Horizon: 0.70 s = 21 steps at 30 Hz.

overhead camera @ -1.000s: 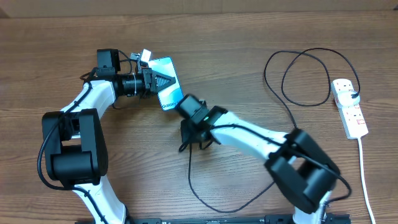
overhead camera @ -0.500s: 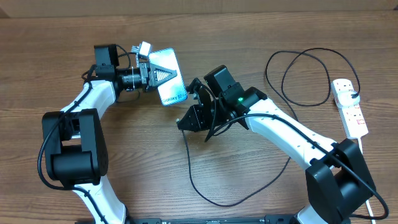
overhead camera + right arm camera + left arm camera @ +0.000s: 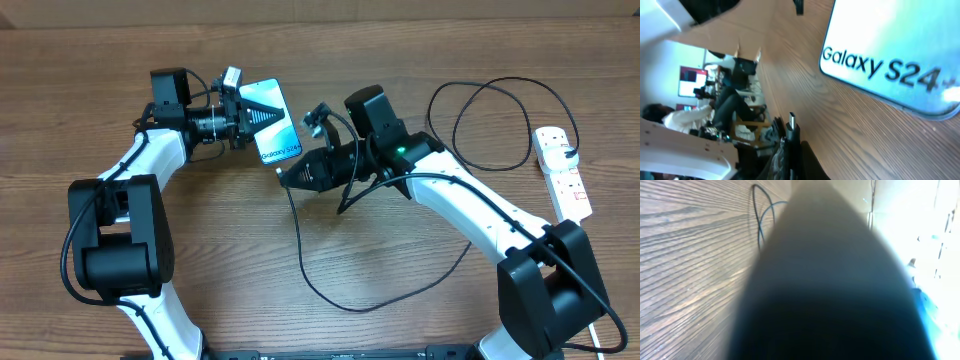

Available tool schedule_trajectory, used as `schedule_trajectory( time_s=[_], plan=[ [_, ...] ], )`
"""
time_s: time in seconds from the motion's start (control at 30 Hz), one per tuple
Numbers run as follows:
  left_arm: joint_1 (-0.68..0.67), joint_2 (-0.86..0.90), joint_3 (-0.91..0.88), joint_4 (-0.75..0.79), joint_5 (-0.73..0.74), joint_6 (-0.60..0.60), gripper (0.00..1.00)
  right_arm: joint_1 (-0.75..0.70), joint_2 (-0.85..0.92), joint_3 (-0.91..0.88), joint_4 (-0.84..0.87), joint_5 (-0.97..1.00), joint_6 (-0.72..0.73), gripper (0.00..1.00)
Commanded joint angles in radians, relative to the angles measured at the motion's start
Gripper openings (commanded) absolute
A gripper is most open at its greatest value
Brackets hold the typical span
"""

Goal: Plug charger to phone and switch on socket

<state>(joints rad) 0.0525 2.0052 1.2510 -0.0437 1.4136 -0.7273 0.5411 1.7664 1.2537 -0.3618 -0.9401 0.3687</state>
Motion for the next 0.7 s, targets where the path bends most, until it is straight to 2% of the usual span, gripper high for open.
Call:
schedule_trajectory(
  time_s=[0.0, 0.1, 0.27, 0.37, 0.47, 0.67],
  plan=[
    [-0.008, -0.004, 0.008, 0.037, 0.109, -0.022, 0.04, 0.001, -0.006, 0.006, 0.041, -0.026, 0.126, 0.04],
    [-0.008, -0.004, 0.008, 0.070, 0.145, -0.064, 0.04, 0.001, -0.006, 0.006, 0.077, -0.023, 0.217, 0.04],
    [-0.013, -0.004, 0.008, 0.085, 0.158, -0.134, 0.04, 0.000, -0.006, 0.006, -0.002, -0.046, 0.229, 0.04],
    [-0.028, -0.005, 0.008, 0.080, 0.166, -0.149, 0.04, -0.010, -0.009, 0.006, -0.075, -0.133, 0.152, 0.04],
    [-0.048, -0.005, 0.008, 0.078, 0.166, -0.158, 0.04, -0.016, -0.032, 0.006, -0.075, -0.267, 0.097, 0.04],
    [-0.066, -0.005, 0.008, 0.092, 0.154, -0.199, 0.04, -0.020, -0.091, 0.006, -0.135, -0.164, 0.089, 0.04]
  ],
)
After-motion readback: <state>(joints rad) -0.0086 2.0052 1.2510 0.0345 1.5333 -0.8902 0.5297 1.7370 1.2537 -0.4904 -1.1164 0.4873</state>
